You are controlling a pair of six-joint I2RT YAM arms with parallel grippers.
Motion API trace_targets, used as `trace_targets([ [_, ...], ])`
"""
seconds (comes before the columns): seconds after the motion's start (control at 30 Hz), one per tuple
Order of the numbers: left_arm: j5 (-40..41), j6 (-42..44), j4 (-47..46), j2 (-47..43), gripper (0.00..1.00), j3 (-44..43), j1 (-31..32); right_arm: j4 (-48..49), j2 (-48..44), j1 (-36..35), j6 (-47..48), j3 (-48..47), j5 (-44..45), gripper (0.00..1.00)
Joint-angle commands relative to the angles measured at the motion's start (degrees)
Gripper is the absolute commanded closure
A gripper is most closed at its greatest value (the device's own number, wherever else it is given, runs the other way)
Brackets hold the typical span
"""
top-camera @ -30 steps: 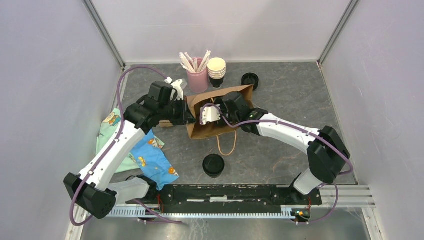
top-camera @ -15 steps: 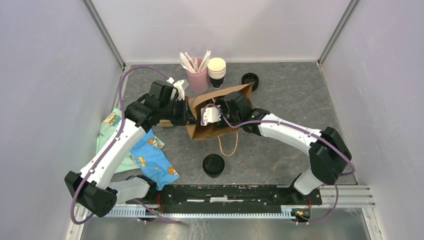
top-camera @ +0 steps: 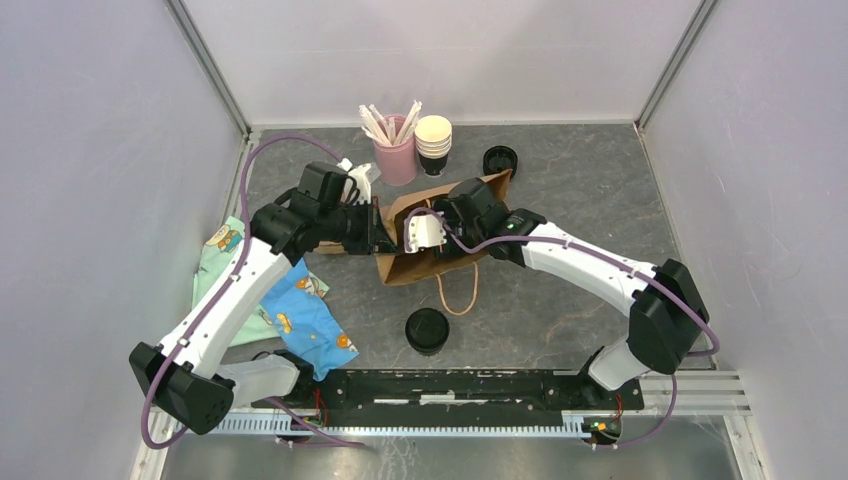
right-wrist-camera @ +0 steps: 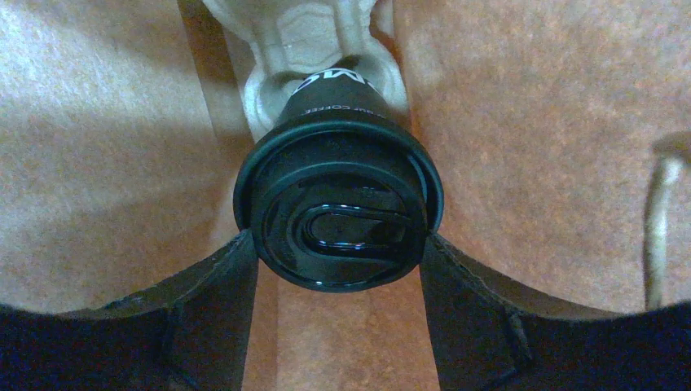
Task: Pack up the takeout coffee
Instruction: Place the coffee cup on the cup tray.
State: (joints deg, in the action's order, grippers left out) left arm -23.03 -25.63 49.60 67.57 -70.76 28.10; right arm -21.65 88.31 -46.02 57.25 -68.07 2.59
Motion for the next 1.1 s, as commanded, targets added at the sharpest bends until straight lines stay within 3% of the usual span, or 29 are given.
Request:
trace_targets([
  [0.0, -6.1, -1.6, -0.3, -1.0, 0.98, 1.7, 0.1, -0.9, -0.4, -0.2, 0.2, -3.5, 0.0, 1.00],
  [0.13, -6.6, -1.1, -0.4, -1.0, 0.98, 1.9, 0.1, -0.1, 0.7, -0.3, 0.7, -3.0, -0.1, 1.00],
  [0.33, -6.5, -1.2, -0.5, -0.6, 0.98, 1.5, 0.2, 10.6, -2.0, -0.3, 3.6, 5.3, -1.5, 1.00],
  [0.53, -5.8, -1.0, 0.0, -0.5, 0.98, 1.1, 0.1, 14.7, 2.3, -0.2, 5.2, 5.0, -1.4, 1.00],
  [0.77, -5.1, -0.5, 2.0, 0.8, 0.98, -2.5, 0.0, 11.2, 2.5, -0.4, 2.1, 2.4, -0.6, 1.00],
  [1.07, -10.0, -1.0, 5.0, 3.6, 0.98, -8.1, 0.1, -4.4, 0.4, -1.8, -3.0, -3.1, 1.5, 1.00],
])
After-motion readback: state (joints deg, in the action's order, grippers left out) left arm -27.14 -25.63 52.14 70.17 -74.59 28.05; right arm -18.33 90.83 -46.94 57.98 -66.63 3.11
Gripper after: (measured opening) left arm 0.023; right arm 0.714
